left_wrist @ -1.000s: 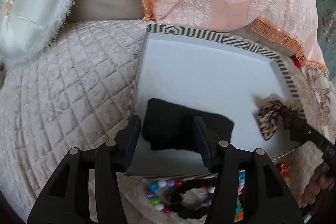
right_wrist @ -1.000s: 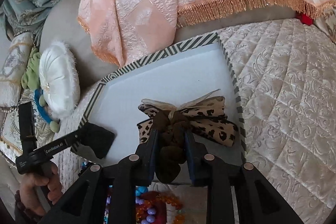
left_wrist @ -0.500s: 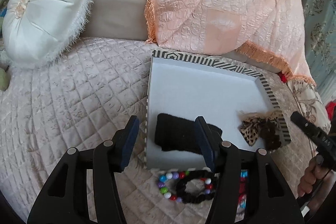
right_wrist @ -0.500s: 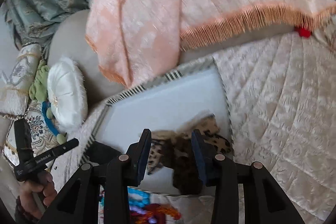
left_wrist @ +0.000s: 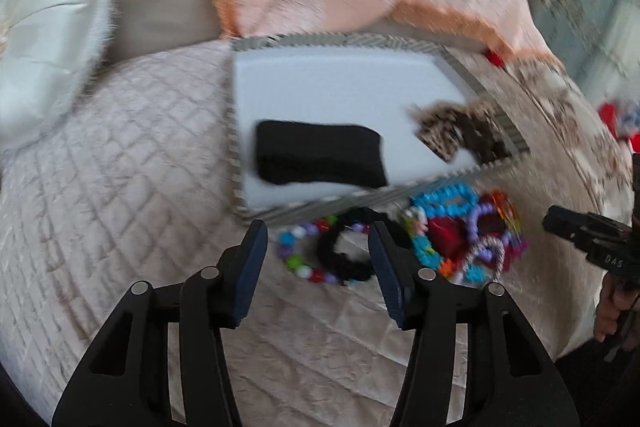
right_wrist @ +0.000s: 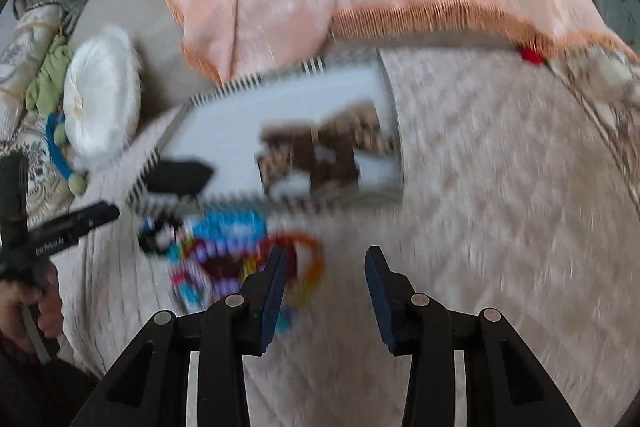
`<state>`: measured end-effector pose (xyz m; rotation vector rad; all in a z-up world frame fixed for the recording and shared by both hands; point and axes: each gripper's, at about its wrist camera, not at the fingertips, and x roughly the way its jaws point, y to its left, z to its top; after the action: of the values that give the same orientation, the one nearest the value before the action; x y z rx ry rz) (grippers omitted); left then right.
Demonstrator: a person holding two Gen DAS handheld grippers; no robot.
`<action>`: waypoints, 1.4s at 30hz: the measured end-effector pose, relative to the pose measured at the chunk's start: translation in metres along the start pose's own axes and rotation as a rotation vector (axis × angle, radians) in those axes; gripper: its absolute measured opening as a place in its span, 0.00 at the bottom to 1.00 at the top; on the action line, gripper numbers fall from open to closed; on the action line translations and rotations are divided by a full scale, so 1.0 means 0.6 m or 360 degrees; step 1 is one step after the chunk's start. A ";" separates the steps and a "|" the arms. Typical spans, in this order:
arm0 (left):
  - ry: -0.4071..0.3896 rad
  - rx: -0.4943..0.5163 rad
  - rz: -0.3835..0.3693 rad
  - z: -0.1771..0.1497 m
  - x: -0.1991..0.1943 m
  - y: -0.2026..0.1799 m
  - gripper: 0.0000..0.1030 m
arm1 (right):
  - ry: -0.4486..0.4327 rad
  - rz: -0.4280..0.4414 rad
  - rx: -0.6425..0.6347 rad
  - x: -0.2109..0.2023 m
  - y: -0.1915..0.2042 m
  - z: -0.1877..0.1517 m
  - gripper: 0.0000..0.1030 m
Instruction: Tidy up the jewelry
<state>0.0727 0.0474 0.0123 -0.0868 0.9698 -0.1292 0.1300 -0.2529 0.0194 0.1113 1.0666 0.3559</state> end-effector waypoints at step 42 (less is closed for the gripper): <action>-0.0023 0.0007 -0.0026 0.017 -0.002 -0.041 0.07 | 0.0115 0.0148 -0.0352 0.071 0.088 -0.022 0.11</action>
<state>0.0787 0.0236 0.0221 -0.0917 0.9548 -0.1454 0.1244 -0.1900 -0.0089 -0.0500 1.0887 0.5631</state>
